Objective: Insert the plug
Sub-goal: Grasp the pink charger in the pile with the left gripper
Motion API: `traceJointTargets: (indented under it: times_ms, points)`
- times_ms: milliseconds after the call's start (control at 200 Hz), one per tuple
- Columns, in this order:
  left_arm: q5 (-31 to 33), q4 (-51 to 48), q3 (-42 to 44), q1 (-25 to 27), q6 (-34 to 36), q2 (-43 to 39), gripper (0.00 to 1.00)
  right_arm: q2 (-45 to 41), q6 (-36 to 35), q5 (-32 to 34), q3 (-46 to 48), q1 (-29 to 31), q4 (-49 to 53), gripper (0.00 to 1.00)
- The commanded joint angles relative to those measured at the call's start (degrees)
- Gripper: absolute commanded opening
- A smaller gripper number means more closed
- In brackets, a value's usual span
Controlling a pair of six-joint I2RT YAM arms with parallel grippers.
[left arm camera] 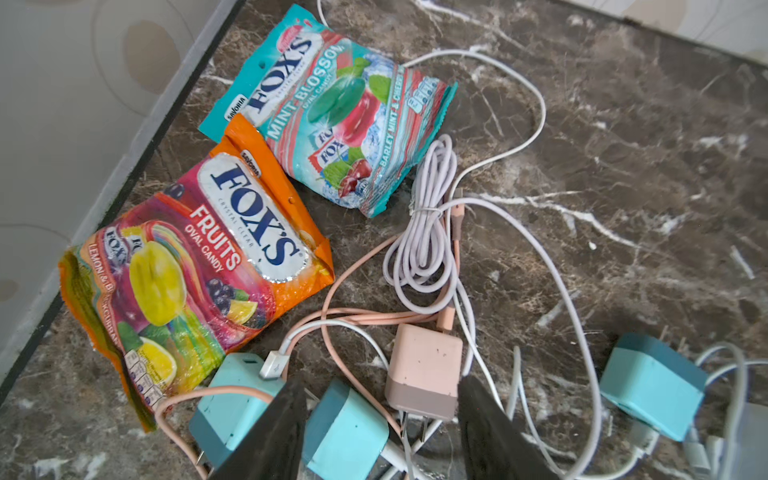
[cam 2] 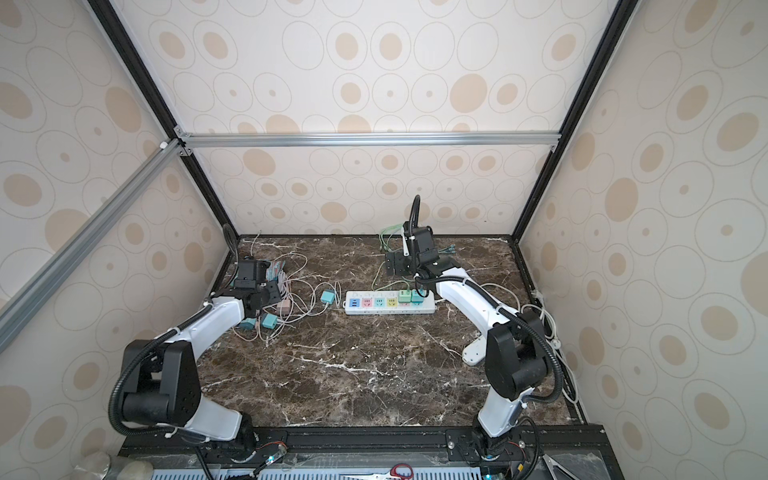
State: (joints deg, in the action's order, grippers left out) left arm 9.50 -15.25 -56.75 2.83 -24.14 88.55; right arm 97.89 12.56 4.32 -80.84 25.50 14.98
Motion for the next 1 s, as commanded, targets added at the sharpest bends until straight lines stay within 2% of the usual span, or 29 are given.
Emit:
traceJointTargets:
  times_ms: [0, 105, 175, 365, 555, 905, 995]
  points:
    - [-1.89, -6.75, -3.41, -0.38, 2.03, 3.16, 0.52, -2.99, -0.33, 2.44, 1.35, 0.28, 0.32, 1.0]
    - [-5.92, -7.77, -4.92, -0.39, 2.79, 6.47, 0.52, -3.62, -0.87, 2.87, 2.22, 0.26, 0.17, 1.0]
    - [-8.26, -7.78, -5.12, -0.22, 3.47, 8.18, 0.56, -3.76, -1.07, 3.12, 2.42, 0.26, 0.36, 1.0]
    - [-7.61, -7.72, -5.21, 0.13, 4.09, 11.07, 0.56, -3.67, -1.22, 3.07, 2.29, 0.22, 0.7, 1.0]
    - [-8.62, -7.85, -6.84, 0.86, 5.57, 12.88, 0.52, -3.19, -1.24, 3.08, 1.79, 0.26, 1.13, 1.0]
    - [-0.7, -12.92, -11.45, 2.93, 6.83, 18.19, 0.54, -3.05, -1.53, 3.75, 1.61, 0.26, 1.89, 1.0]
    - [-0.68, -12.97, -11.22, 3.15, 6.82, 18.08, 0.54, -3.05, -1.74, 4.1, 1.63, 0.26, 1.98, 1.0]
